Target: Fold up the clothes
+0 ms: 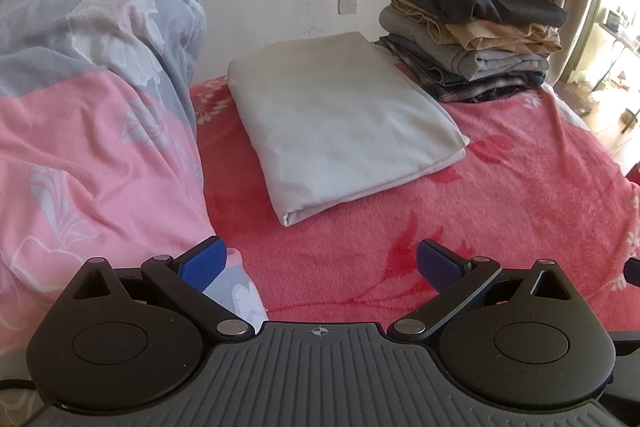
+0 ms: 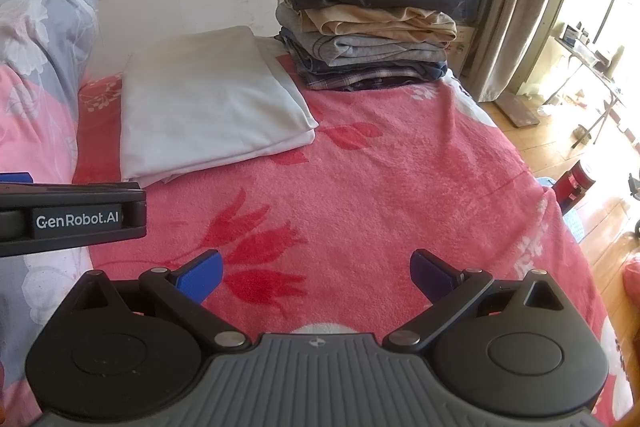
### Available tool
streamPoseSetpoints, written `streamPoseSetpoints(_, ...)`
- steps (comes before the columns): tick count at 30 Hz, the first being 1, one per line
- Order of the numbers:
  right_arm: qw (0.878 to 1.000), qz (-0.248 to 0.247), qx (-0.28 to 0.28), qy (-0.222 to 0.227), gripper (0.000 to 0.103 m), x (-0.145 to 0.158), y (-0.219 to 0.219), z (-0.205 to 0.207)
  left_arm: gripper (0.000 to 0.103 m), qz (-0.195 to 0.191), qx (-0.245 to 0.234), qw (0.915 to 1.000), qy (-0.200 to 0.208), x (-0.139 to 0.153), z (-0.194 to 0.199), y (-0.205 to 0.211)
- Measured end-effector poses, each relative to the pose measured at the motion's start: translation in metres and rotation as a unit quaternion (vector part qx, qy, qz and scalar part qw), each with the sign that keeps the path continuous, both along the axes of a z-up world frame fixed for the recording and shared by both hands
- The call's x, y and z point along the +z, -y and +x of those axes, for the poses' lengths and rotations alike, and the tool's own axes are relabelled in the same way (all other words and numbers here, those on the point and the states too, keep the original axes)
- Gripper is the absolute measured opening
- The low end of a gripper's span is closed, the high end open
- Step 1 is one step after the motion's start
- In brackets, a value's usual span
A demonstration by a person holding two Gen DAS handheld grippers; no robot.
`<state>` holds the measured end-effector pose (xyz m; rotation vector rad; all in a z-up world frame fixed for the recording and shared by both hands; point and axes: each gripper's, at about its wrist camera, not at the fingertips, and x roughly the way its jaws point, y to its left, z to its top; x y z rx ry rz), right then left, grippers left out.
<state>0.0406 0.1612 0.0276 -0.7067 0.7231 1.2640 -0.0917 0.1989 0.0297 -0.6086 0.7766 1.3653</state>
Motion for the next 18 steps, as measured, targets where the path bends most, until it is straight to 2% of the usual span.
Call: streamPoseSetpoints(18,1.000,-0.001,0.001,0.002,0.102,0.0004,-0.0004,-0.0012,0.102,-0.006,0.002,1.0000,0.003,-0.0016,-0.0017,-0.0016)
